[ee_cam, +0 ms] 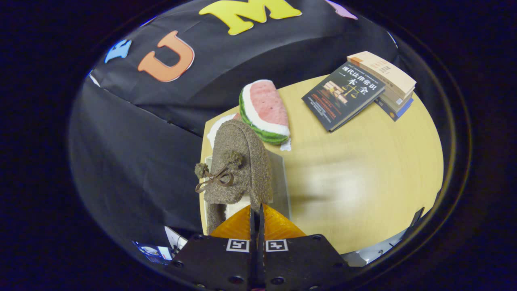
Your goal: Open the storage box then place both shoes into the box .Put the left shoe in first, then the right shoe, with the right side of both shoes facing outward in a uniform manner.
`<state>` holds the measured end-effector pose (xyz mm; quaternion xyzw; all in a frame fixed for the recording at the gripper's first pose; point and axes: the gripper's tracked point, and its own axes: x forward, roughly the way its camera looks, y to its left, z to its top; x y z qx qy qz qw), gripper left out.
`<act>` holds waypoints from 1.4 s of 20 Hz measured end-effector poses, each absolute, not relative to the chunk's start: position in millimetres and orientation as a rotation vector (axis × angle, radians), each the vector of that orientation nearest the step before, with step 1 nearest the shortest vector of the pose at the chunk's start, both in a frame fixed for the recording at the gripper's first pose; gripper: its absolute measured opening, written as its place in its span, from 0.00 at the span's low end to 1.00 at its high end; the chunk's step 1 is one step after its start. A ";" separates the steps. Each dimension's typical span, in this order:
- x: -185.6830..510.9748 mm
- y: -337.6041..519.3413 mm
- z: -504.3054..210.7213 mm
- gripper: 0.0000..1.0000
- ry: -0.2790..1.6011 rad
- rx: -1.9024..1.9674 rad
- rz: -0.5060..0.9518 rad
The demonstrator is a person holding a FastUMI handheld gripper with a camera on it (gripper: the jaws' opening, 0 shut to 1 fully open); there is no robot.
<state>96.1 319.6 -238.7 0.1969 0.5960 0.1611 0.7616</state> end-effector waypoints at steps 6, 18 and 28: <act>85.3 372.5 -278.4 0.00 1.331 0.305 0.248; 84.0 391.6 -336.4 0.01 1.332 0.052 0.065; 93.5 380.3 -318.3 0.39 1.215 -0.034 0.099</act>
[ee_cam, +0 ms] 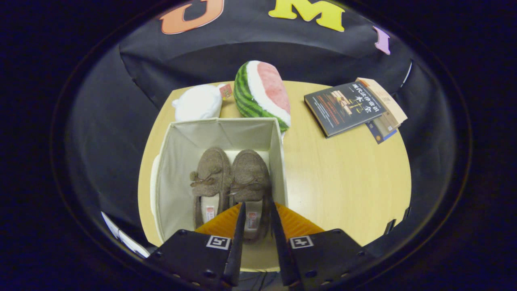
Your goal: Open the storage box then place both shoes into the box .Put the left shoe in first, then the right shoe, with the right side of both shoes facing outward in a uniform manner.
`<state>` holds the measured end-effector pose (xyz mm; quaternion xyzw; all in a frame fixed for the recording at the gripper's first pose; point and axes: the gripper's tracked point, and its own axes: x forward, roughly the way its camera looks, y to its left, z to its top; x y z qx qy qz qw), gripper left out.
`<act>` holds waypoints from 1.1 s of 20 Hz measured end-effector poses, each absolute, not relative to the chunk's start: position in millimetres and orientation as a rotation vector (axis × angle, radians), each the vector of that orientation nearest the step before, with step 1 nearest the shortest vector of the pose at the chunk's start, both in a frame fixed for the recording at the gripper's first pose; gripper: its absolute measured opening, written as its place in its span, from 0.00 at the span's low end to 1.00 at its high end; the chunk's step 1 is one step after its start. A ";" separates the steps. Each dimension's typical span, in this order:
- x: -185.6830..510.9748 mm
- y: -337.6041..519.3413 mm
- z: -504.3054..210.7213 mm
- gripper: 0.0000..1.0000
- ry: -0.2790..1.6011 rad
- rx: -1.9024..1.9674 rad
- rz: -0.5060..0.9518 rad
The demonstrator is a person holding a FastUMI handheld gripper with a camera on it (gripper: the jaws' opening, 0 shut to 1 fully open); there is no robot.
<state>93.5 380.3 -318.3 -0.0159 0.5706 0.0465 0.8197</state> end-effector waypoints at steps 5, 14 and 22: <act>95.6 369.8 -255.9 0.66 1.006 -0.058 0.146; 87.4 294.7 -108.8 0.96 0.527 -0.072 0.062; 69.2 213.4 -46.7 0.96 0.226 -0.006 0.047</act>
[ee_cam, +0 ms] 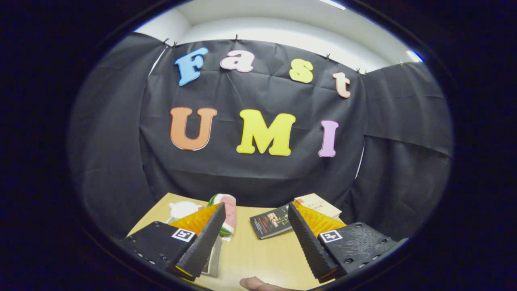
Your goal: Open the storage box then place both shoes into the box .Put the left shoe in first, then the right shoe, with the right side of both shoes facing outward in a uniform manner.
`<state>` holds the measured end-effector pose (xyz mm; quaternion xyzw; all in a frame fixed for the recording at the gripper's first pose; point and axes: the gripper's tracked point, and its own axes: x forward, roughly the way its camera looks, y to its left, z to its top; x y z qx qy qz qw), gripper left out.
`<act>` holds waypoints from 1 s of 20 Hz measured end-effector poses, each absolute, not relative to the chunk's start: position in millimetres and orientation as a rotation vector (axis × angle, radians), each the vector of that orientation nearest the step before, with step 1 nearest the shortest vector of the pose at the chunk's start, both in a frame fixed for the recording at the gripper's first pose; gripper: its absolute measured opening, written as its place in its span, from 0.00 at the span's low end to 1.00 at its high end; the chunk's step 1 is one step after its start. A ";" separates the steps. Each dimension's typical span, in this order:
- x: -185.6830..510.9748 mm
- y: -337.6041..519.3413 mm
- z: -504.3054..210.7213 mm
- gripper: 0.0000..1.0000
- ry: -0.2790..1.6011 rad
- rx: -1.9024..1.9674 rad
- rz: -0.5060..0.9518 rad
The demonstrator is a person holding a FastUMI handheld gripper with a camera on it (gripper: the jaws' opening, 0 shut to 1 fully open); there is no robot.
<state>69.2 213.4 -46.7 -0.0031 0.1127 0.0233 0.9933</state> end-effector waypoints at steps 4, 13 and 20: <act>45.7 175.3 -64.3 0.96 0.214 -0.004 0.074; 15.3 138.3 -67.6 0.96 0.141 -0.006 0.113; 8.9 123.0 -68.2 0.95 0.128 0.017 0.116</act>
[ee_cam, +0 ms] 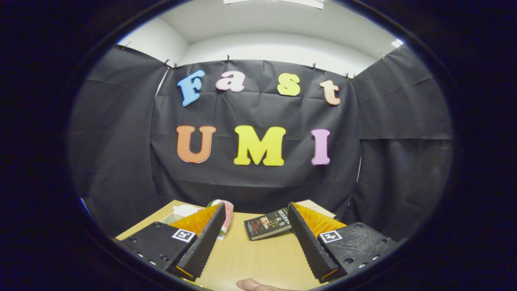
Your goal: Open the storage box then place both shoes into the box .Put the left shoe in first, then the right shoe, with the right side of both shoes facing outward in a uniform manner.
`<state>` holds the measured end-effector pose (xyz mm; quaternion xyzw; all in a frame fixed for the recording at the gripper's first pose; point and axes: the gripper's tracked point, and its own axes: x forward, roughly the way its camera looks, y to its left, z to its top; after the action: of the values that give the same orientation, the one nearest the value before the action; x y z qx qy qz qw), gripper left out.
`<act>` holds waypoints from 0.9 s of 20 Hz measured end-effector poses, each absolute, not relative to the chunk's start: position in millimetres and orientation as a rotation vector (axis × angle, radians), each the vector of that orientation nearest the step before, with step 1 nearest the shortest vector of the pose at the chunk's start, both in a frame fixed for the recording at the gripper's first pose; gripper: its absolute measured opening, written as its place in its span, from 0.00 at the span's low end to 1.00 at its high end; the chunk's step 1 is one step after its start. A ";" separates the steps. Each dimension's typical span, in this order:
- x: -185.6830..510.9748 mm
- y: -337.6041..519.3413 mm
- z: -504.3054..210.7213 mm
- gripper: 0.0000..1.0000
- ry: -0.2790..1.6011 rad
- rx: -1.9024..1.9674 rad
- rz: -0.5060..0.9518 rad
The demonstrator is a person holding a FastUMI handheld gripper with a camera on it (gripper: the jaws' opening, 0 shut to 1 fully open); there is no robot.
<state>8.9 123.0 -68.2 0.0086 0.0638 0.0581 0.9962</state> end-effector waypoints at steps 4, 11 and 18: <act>6.9 119.3 -72.1 0.95 0.137 0.031 0.104; -1.1 126.1 -80.6 0.95 0.152 0.011 0.104; -10.7 123.4 -78.4 0.95 0.138 -0.008 0.082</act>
<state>-10.7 123.4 -78.4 -0.0038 0.0690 0.0409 0.9968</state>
